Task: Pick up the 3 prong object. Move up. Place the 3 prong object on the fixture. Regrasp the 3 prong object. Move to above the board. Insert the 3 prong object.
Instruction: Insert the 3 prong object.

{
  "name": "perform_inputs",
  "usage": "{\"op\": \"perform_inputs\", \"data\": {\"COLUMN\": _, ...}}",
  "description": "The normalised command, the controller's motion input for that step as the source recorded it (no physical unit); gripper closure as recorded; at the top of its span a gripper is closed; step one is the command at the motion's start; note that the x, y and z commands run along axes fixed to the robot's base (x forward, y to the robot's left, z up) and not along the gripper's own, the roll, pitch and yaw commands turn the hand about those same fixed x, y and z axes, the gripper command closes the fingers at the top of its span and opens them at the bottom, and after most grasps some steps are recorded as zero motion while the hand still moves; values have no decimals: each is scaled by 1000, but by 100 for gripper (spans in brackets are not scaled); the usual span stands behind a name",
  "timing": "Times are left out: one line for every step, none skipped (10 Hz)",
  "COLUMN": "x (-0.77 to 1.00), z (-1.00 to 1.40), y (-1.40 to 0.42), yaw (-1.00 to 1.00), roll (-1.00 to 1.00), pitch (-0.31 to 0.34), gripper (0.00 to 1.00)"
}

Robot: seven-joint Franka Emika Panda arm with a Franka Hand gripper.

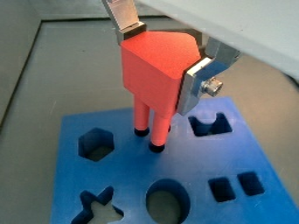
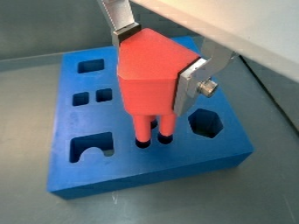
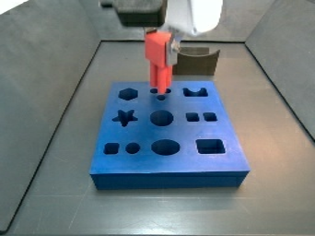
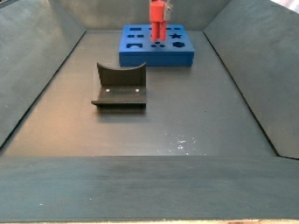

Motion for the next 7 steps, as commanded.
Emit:
{"op": "perform_inputs", "data": {"x": 0, "z": -43, "y": 0, "yaw": 0, "roll": 0, "pitch": 0, "gripper": 100}}
{"op": "perform_inputs", "data": {"x": 31, "z": -203, "y": 31, "yaw": 0, "roll": 11, "pitch": 9, "gripper": 100}}
{"op": "perform_inputs", "data": {"x": 69, "z": -337, "y": 0, "yaw": 0, "roll": 69, "pitch": 0, "gripper": 100}}
{"op": "perform_inputs", "data": {"x": 126, "z": -340, "y": 0, "yaw": 0, "roll": 100, "pitch": 0, "gripper": 100}}
{"op": "perform_inputs", "data": {"x": 137, "z": -340, "y": 0, "yaw": 0, "roll": 97, "pitch": 0, "gripper": 100}}
{"op": "perform_inputs", "data": {"x": 160, "z": -357, "y": 0, "yaw": 0, "roll": 117, "pitch": 0, "gripper": 100}}
{"op": "perform_inputs", "data": {"x": 146, "z": -403, "y": 3, "yaw": -14, "roll": 123, "pitch": 0, "gripper": 100}}
